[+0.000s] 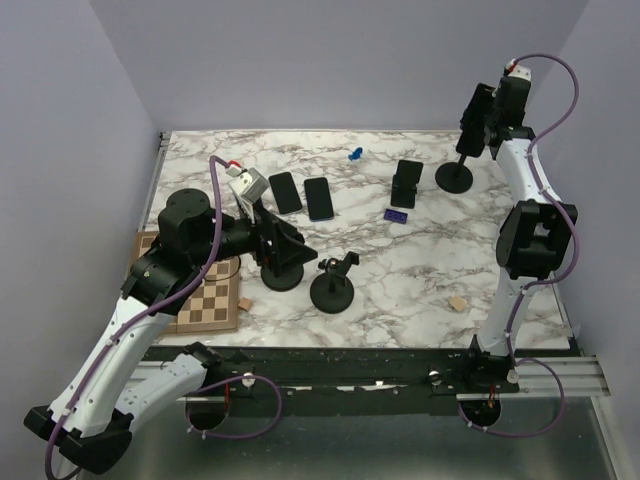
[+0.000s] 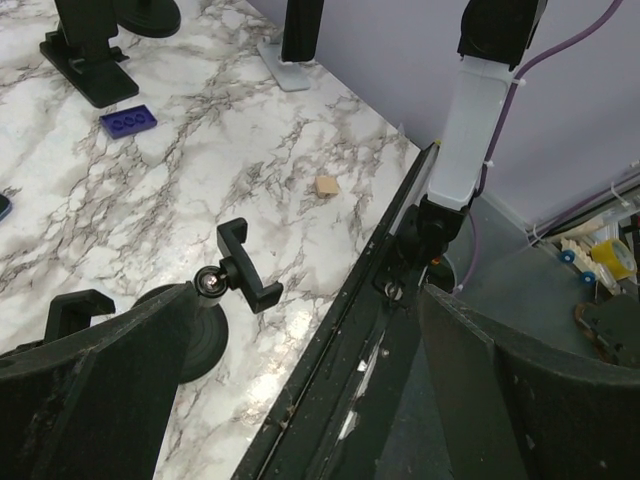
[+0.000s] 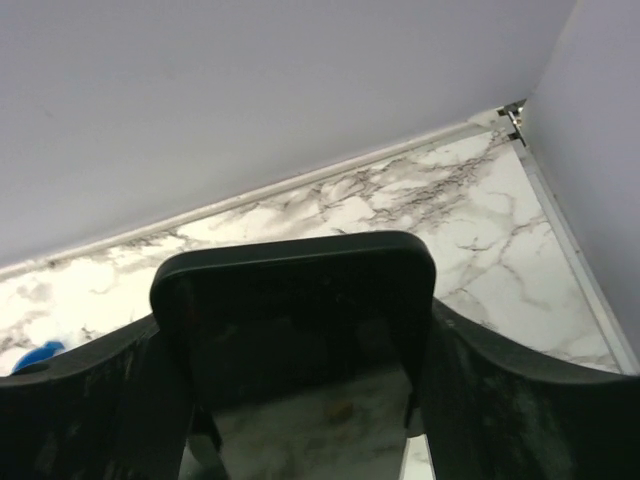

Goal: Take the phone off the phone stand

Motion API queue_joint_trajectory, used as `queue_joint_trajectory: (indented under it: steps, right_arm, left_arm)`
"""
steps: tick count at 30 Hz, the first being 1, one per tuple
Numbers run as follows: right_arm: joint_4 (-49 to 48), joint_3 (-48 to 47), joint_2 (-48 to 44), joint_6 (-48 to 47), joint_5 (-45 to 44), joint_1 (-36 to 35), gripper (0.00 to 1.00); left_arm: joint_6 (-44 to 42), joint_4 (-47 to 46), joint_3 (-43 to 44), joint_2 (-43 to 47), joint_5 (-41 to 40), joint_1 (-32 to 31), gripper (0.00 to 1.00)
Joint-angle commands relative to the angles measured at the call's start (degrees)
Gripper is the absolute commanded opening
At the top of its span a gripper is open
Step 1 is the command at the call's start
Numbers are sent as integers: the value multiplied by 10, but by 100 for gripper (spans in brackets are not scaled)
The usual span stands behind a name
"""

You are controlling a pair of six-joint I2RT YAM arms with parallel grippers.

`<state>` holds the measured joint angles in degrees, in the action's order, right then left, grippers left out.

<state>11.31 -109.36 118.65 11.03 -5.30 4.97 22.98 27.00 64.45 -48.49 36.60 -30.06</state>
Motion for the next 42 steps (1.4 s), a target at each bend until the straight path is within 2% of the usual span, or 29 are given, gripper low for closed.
queue_joint_trajectory:
  steps: [1,4,6,10,13,17,20,28,33,39,42]
  right_arm:
    - [39,-17,5,6,-13,-2,64]
    - [45,-1,-19,26,-28,-4,39]
    - [64,13,-42,41,-57,-10,26]
    - [110,62,-115,73,-117,-25,10]
    - [149,101,-173,102,-145,-34,3]
    - [189,177,-273,144,-121,-49,1]
    - [215,230,-338,162,-114,-75,1]
    - [237,370,-495,190,-40,-147,1]
    - [218,425,-529,188,-13,-216,1]
    - [219,424,-538,174,29,-266,1]
    - [221,425,-557,174,49,-271,1]
  left_arm:
    - [12,-7,-8,10,14,2,99]
    - [18,-6,-9,13,13,2,99]
    - [27,-9,-11,16,13,2,99]
    - [54,-19,-13,18,13,2,98]
    - [90,-37,-20,19,20,2,99]
    - [152,-96,-44,17,37,-7,96]
    - [167,-109,-37,9,5,-43,95]
    - [156,-102,15,-52,-159,-223,94]
    - [121,-95,55,-115,-250,-316,89]
    - [93,-134,66,-192,-256,-333,84]
    - [78,-128,83,-229,-275,-331,72]
